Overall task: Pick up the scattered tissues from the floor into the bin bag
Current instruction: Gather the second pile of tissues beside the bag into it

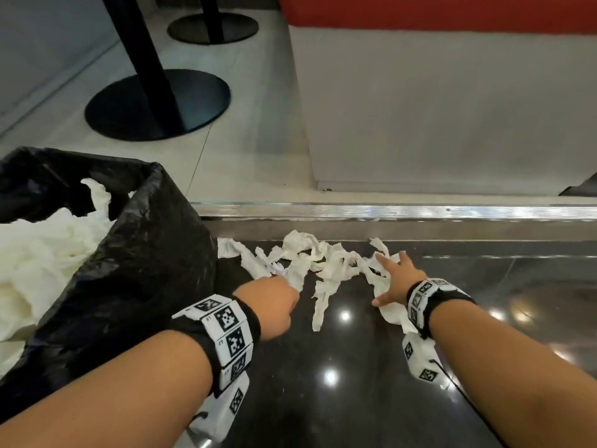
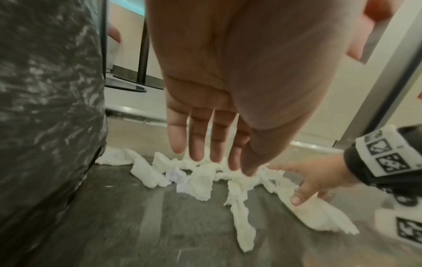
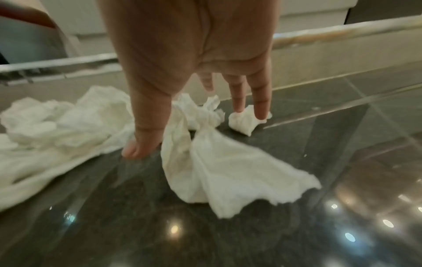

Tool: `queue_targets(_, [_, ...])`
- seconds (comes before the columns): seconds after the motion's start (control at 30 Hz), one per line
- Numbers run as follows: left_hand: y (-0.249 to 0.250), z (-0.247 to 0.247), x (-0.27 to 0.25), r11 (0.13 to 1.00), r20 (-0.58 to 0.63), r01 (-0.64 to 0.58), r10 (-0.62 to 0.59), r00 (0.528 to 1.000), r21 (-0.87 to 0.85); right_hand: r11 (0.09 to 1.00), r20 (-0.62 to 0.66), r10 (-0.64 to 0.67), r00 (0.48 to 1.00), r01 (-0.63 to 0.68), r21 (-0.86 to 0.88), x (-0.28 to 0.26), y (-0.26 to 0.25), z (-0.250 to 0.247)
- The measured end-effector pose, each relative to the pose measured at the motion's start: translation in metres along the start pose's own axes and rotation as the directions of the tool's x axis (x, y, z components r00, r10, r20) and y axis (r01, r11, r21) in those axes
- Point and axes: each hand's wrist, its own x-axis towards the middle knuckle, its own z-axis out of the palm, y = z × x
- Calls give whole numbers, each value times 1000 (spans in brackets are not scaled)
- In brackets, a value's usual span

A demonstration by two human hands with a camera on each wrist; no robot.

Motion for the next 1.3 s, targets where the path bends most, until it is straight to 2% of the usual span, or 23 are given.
queue_targets(0.07, [1, 13, 14, 1000, -28, 18, -18, 999, -5, 1000, -21, -5, 1000, 5, -17, 7, 1, 10])
queue_targets(0.13, [7, 25, 31, 998, -83, 41, -44, 996, -43, 999, -97, -21, 995, 24, 30, 8, 5, 19])
queue_targets(0.27, [29, 53, 65, 995, -142, 15, -29, 989, -94, 983, -212, -156, 965, 172, 60, 2, 8, 41])
queue_targets(0.37, [43, 73, 83, 992, -111, 18, -32, 993, -121, 973, -172, -203, 964, 218, 74, 0, 9, 42])
queue_targets(0.47, [47, 92, 88, 984, -15, 68, -72, 997, -165, 956, -105, -275, 956, 283, 75, -6, 2, 39])
queue_targets(0.57, [43, 104, 87, 975, -4, 114, -116, 993, -189, 921, -42, -329, 944, 330, 207, -21, -6, 40])
queue_targets(0.67, [47, 112, 82, 937, -20, 202, -217, 976, -284, 878, -104, -247, 963, 268, 397, -26, -1, 33])
queue_targets(0.77, [51, 118, 71, 933, 19, 212, -216, 976, -290, 810, -176, -79, 981, 166, 562, -19, 12, 17])
queue_targets(0.83, [50, 120, 61, 947, 70, 181, -169, 983, -267, 716, -187, -27, 982, 150, 682, -16, 13, 6])
queue_targets(0.9, [45, 116, 52, 951, 91, 168, -149, 985, -258, 569, -199, 29, 980, 147, 809, -18, 8, -2])
queue_targets(0.97, [40, 100, 39, 944, 50, 175, -168, 985, -278, 385, -180, 39, 983, 151, 911, -21, -1, -8])
queue_targets(1.03, [36, 72, 25, 939, -12, 154, -165, 986, -307, 227, -152, -14, 988, 151, 962, -27, -15, -18])
queue_targets(1.1, [29, 33, 7, 929, -119, 123, -175, 977, -349, 188, -186, -72, 980, 197, 962, -32, -29, -33])
queue_targets(1.17, [21, -13, -15, 911, -277, 100, -224, 934, -401, 189, -267, -93, 959, 280, 941, -34, -40, -48])
queue_targets(1.2, [17, -39, -30, 907, -374, 79, -249, 893, -413, 210, -310, -100, 945, 325, 922, -36, -44, -55])
queue_targets(1.23, [12, -64, -47, 906, -475, 57, -272, 837, -419, 285, -382, -107, 918, 396, 873, -37, -48, -60])
queue_targets(1.27, [6, -90, -66, 905, -570, 40, -300, 765, -423, 355, -421, -93, 902, 426, 832, -40, -53, -65])
queue_targets(1.3, [-1, -114, -87, 909, -656, 30, -322, 682, -415, 412, -495, -106, 862, 491, 768, -42, -57, -69])
